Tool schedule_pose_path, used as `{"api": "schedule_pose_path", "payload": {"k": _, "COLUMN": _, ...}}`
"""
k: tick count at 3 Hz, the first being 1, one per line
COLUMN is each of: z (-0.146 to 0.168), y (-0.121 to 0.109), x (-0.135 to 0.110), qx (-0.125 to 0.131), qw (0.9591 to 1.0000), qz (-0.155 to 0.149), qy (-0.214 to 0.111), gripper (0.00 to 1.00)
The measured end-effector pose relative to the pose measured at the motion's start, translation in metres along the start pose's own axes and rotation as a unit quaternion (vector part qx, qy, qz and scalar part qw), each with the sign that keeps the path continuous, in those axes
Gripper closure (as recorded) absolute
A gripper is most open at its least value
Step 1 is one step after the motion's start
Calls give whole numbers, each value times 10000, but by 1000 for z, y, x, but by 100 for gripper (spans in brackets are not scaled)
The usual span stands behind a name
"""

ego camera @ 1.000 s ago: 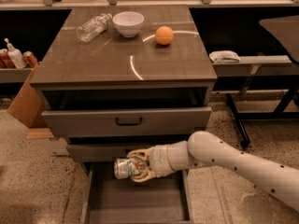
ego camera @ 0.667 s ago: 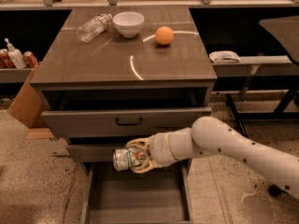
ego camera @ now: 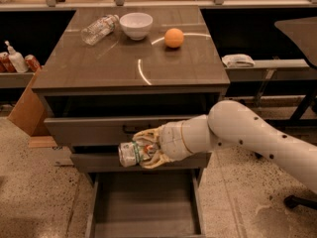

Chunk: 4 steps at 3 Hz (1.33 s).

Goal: Pick 7up can from bottom drawer and place on counter

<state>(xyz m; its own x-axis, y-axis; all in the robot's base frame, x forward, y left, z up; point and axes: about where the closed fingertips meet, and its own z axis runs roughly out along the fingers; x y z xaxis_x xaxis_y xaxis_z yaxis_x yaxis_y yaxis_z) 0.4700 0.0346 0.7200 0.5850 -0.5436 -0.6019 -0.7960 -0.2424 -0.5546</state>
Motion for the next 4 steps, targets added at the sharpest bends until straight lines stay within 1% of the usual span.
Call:
{"api": "schedule_pose_path", "payload": {"k": 1, "z": -10, "y": -19, "x": -1, "qx": 83, "qw": 10000, "qz": -8, "qy": -26, "gripper": 100}}
{"api": "schedule_pose_path", "payload": {"k": 2, "z": -34, "y": -60, "x": -6, "qx": 113, "qw": 9998, "qz": -157, "qy": 106, "gripper": 100}}
{"api": "schedule_pose_path", "payload": {"k": 3, "z": -73, "y": -119, "x": -14, "qx": 319, "qw": 9984, "qz": -357, "qy": 300, "gripper": 100}}
{"api": "schedule_pose_path", "payload": {"k": 4, "z": -93, "y": -162, "x": -8, "qx": 512, "qw": 9976, "qz": -260, "qy": 383, "gripper": 100}}
